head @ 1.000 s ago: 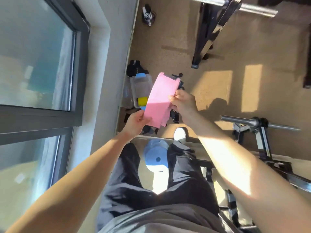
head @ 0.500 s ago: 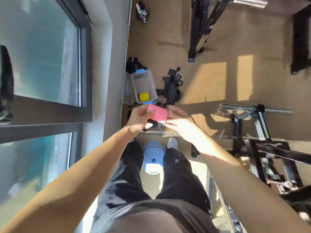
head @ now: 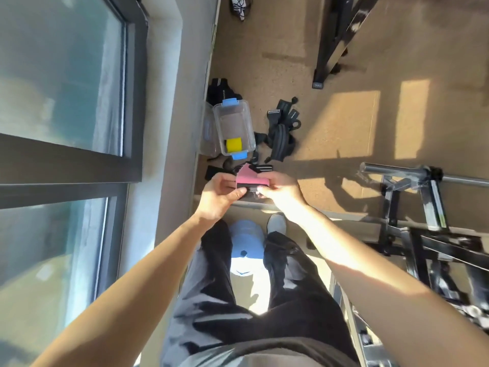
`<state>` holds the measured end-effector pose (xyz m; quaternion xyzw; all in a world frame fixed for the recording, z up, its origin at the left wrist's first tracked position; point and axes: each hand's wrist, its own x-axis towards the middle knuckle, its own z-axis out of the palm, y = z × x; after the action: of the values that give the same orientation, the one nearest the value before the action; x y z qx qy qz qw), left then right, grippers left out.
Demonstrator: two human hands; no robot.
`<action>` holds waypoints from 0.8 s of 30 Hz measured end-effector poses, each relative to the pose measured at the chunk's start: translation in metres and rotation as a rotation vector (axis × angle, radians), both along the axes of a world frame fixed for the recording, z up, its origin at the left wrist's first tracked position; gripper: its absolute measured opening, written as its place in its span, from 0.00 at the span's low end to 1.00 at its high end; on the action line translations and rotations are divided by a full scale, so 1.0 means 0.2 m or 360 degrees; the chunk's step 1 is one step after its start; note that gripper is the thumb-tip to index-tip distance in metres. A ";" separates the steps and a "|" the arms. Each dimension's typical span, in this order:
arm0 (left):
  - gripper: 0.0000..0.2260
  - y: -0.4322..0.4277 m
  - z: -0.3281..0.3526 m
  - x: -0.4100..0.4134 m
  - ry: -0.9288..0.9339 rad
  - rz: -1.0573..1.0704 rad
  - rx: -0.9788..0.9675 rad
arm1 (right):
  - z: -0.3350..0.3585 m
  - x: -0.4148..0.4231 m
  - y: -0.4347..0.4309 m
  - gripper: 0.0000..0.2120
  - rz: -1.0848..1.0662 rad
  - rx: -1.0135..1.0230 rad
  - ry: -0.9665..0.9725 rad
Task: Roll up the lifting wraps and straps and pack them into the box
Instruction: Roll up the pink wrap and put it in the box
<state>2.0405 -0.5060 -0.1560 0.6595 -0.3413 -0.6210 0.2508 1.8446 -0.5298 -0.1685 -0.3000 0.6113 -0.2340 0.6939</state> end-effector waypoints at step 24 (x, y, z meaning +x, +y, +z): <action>0.04 -0.52 -1.43 -0.12 0.0027 -0.0452 -0.0385 | -1.33 -0.11 -0.36 0.14 0.0198 -0.0543 0.0337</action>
<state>2.0172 -0.6096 -0.4420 0.5644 -0.5010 -0.6102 0.2410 1.8232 -0.6009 -0.4338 -0.4732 0.6126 -0.2580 0.5781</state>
